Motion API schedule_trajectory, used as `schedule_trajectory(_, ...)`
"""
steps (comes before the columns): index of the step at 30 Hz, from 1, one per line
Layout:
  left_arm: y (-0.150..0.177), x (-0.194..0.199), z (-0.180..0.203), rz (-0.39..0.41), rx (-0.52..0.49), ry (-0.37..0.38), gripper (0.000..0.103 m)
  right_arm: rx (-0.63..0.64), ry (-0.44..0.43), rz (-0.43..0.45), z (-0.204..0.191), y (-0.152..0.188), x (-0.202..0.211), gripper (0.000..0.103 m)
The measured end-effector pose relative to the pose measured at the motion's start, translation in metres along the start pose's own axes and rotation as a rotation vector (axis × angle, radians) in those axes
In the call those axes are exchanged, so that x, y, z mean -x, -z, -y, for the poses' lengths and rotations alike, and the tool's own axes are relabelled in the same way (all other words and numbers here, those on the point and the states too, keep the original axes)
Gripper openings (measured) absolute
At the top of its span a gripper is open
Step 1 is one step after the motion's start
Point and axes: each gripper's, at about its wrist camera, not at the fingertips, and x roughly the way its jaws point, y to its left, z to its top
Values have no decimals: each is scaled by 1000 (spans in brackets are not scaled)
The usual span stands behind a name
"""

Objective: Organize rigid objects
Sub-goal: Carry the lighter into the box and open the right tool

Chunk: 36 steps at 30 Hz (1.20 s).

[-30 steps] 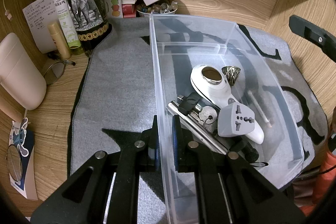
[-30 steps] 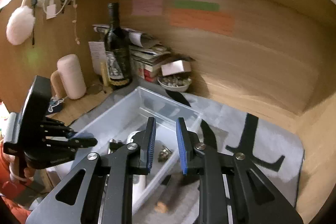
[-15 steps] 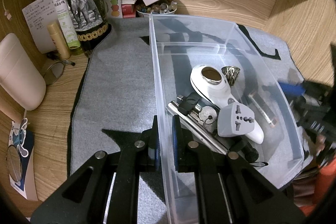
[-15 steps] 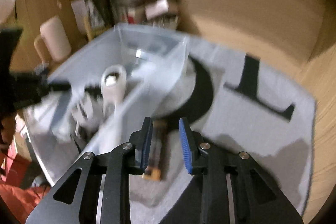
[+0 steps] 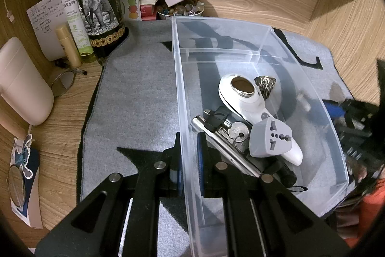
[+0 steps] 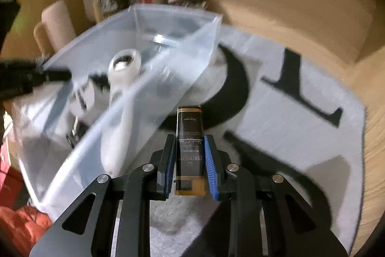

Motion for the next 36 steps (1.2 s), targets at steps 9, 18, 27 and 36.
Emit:
schedule_trajectory(9, 0, 0, 0, 0, 1, 1, 8, 48, -21, 181, -22, -41, 44, 22)
schedule_trajectory(18, 0, 0, 0, 0, 1, 2, 8, 105, -74, 157, -56, -60, 21, 22)
schedule_trajectory(27, 1, 0, 0, 4, 4, 11, 8, 127, -92, 9, -66, -54, -24, 22)
schedule_trajectory(36, 1, 1, 0, 4, 3, 10, 8, 133, -103, -16, -70, -50, -25, 22)
